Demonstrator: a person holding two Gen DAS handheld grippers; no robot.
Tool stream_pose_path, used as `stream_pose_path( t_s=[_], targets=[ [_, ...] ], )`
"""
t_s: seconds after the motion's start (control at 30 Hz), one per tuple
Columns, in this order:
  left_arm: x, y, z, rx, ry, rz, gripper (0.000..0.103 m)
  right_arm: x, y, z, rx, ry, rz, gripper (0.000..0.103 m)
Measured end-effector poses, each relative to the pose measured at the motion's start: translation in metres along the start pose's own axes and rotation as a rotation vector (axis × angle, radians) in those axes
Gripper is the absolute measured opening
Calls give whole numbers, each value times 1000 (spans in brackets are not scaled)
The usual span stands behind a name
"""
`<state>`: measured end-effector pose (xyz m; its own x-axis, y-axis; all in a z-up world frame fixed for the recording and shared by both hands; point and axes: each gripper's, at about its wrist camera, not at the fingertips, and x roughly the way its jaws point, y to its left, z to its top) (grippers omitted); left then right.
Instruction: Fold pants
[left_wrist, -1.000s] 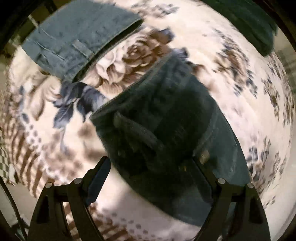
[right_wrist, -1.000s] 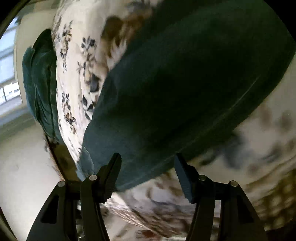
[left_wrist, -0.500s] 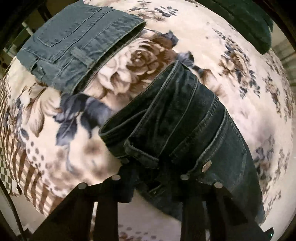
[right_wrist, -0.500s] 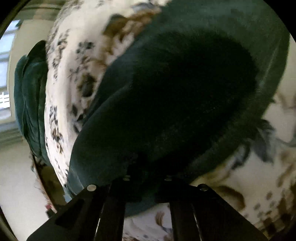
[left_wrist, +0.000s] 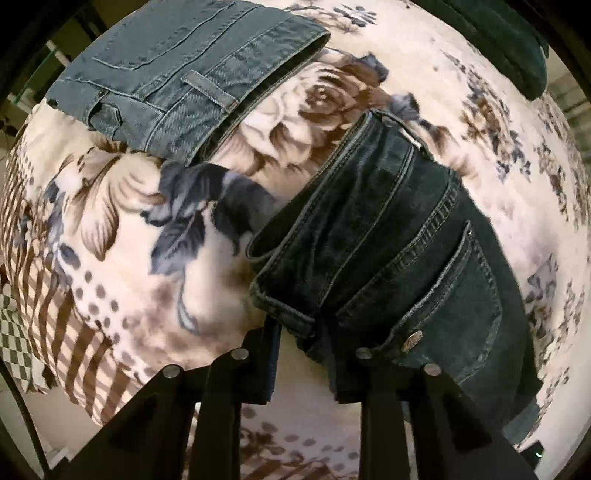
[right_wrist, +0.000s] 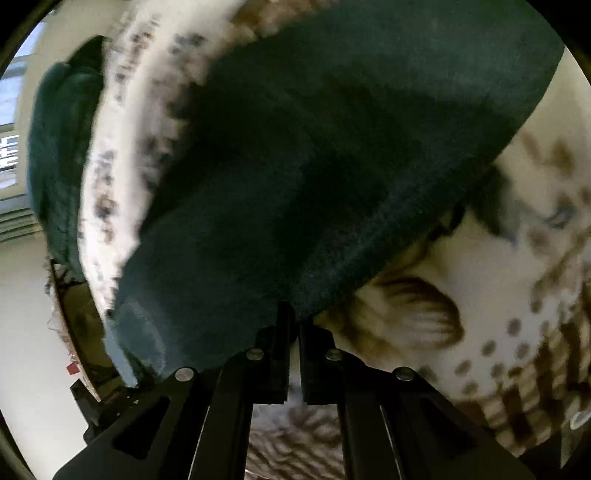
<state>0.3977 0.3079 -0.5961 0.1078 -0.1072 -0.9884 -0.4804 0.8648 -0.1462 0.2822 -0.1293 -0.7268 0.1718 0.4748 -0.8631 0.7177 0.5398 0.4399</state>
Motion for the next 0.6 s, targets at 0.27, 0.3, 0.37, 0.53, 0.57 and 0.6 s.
stream_pose_path(
  t_s=[0.27,0.3,0.37,0.53,0.57,0.6],
  targets=[
    [-55,-47,-28,192,-136,79,85,-46,25,-4,-196,62,-47,50],
    [-57,-52,-29,215,-147,80,96,-52,36,-3,-241,55,-63,50],
    [-56,-82,-27,285,-180,98,97,-66,75,4,-379,43,-83,50],
    [-28,-148,0,375,-159,103,97,-37,177,51,-680,63,-110,50],
    [-23,-156,5,380,-140,128,97,-17,200,63,-745,106,-108,50],
    [-18,-161,7,384,-125,157,97,-1,217,71,-792,140,-113,49]
  ],
)
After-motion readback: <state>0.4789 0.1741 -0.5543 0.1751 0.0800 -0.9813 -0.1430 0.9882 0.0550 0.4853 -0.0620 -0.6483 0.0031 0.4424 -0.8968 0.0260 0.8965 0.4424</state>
